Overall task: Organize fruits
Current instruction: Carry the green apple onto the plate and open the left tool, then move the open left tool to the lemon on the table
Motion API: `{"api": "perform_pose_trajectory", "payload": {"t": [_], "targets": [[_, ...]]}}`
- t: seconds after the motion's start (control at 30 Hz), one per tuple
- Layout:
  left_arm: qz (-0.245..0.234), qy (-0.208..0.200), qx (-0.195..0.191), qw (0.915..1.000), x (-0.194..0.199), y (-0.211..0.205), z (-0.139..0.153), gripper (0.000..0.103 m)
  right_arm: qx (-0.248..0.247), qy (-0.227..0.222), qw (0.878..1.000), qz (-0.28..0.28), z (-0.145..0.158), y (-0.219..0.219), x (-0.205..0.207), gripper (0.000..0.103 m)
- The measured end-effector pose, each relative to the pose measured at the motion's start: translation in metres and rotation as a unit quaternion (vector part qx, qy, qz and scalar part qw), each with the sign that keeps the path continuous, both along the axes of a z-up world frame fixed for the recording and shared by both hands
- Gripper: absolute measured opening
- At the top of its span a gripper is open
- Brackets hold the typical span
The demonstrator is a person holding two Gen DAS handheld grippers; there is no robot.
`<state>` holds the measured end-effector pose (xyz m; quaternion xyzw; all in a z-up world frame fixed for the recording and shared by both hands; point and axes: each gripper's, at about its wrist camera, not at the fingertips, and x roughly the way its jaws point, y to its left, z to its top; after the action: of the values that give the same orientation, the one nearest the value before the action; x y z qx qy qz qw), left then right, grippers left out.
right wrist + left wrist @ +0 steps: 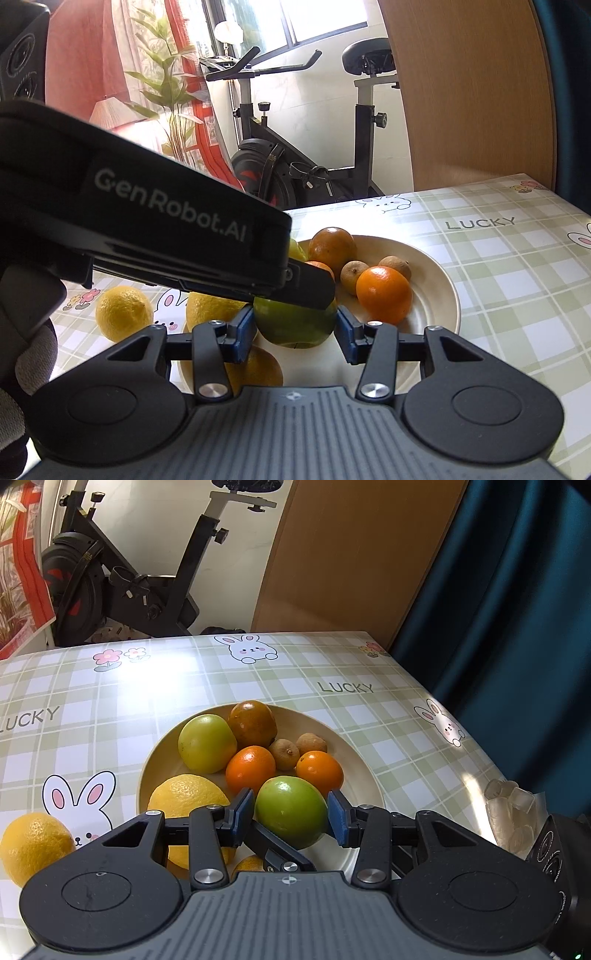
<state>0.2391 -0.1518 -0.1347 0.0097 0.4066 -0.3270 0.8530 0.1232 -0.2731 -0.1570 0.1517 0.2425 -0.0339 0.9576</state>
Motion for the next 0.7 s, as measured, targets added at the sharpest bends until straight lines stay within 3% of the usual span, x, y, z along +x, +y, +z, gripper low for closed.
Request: {"api": "perform_pose_trajectory", "payload": {"t": [0.7], "targets": [[0.022,0.0,-0.006,0.9997,0.002,0.01,0.003,0.046,0.018,0.002,1.0,-0.002,-0.002,-0.007,0.002,0.049]]}}
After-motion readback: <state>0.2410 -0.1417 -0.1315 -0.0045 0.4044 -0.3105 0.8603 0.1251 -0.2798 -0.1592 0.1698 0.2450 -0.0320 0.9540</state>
